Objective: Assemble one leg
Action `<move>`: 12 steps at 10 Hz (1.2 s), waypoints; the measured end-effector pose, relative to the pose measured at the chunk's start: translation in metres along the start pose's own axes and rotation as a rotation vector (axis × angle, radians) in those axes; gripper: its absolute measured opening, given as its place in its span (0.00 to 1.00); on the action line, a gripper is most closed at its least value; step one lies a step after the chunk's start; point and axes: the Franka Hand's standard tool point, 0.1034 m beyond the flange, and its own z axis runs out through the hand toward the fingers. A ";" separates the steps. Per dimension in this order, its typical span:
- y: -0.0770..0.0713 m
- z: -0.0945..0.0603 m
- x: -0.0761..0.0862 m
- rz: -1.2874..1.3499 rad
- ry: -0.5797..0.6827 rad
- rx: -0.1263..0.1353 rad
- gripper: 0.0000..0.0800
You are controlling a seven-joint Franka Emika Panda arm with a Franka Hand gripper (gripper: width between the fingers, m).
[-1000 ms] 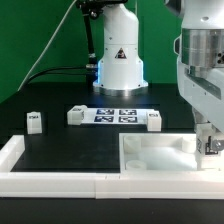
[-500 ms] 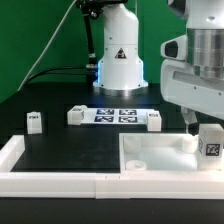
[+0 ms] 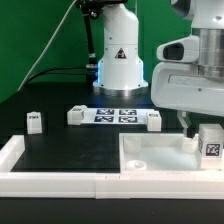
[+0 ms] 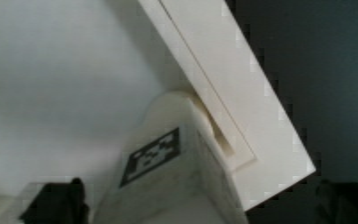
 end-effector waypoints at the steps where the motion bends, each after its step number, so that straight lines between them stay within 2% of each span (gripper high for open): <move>1: 0.000 0.000 0.000 -0.080 0.000 -0.001 0.81; 4: 0.002 0.000 0.001 -0.181 0.000 -0.001 0.81; 5: 0.002 0.000 0.001 -0.180 0.000 -0.001 0.67; 6: 0.002 0.000 0.001 -0.180 0.000 -0.001 0.67; 7: 0.003 0.000 0.001 -0.180 0.000 -0.001 0.50; 8: 0.003 0.000 0.002 -0.180 0.001 -0.002 0.50; 9: 0.003 0.000 0.002 -0.179 0.000 -0.002 0.36; 12: 0.003 0.000 0.002 -0.095 0.003 -0.001 0.36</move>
Offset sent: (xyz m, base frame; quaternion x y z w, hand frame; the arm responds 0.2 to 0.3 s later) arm 0.0000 0.0000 0.0000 0.0000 0.0000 0.0000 1.0000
